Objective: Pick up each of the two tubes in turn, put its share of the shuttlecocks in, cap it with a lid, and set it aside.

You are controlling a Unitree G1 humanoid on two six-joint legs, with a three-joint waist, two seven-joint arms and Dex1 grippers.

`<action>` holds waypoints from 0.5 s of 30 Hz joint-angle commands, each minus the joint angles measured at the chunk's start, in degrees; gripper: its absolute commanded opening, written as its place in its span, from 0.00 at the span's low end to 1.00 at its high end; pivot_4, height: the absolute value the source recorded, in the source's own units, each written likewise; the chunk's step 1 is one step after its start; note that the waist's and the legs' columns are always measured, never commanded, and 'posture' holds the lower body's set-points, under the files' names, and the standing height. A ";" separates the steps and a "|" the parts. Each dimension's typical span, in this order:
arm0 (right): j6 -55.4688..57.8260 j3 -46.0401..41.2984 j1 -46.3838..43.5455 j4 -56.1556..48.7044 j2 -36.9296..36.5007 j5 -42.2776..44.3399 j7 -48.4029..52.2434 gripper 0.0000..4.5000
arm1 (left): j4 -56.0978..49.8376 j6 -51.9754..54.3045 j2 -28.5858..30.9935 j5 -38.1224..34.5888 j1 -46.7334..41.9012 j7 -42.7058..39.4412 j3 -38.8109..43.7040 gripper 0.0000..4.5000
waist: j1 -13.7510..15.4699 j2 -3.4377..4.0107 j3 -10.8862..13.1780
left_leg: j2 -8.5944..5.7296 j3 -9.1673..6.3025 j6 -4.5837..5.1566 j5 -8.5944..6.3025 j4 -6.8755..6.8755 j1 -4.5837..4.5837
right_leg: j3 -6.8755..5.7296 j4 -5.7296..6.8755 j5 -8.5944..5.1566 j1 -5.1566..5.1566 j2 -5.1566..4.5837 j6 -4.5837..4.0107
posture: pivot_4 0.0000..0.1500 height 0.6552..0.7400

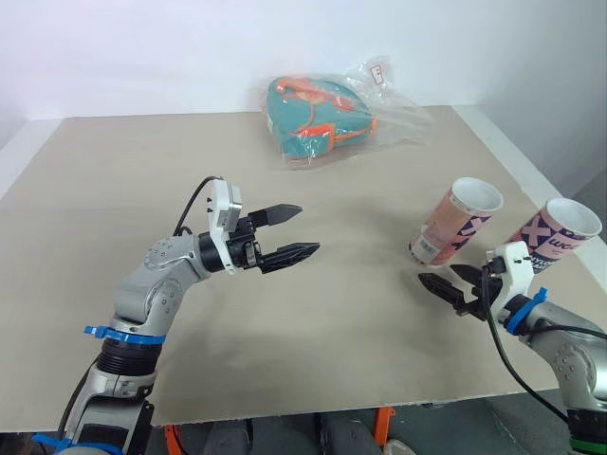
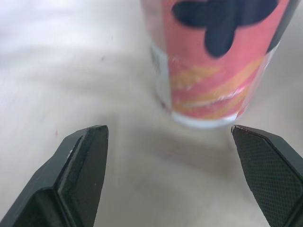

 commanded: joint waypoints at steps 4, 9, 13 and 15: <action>-0.39 0.25 4.50 -11.17 -3.40 5.18 8.13 0.99 | -2.56 6.61 10.68 1.98 8.30 -2.90 -0.64 1.00 | -0.42 0.09 -0.04 | 0.02 0.02 0.00 0.00 -0.04 0.01 | 0.02 0.01 -0.04 -0.04 0.01 -0.02 | 1.00 0.99; 1.05 6.49 1.40 -17.22 -0.68 9.43 9.56 0.99 | -2.98 9.42 14.78 1.64 15.68 1.20 4.64 1.00 | -0.57 -0.03 0.01 | 0.12 -0.04 0.01 0.00 -0.12 0.07 | -0.05 0.02 -0.03 -0.03 0.08 -0.12 | 1.00 0.99; 0.50 12.43 -0.38 -18.27 2.23 8.39 8.26 0.99 | -3.34 8.25 13.75 4.01 17.85 5.78 5.71 1.00 | 0.24 -0.04 0.01 | 0.11 -0.02 0.00 0.02 -0.02 0.05 | -0.06 -0.02 -0.08 -0.01 0.02 -0.32 | 1.00 0.99; -0.11 13.90 -1.24 -17.33 3.30 7.85 7.75 0.99 | -3.70 7.51 12.74 3.83 18.51 6.77 6.15 1.00 | 0.29 -0.04 0.01 | 0.04 0.00 -0.03 0.04 0.00 -0.02 | -0.06 -0.04 -0.08 -0.02 -0.07 -0.28 | 1.00 0.99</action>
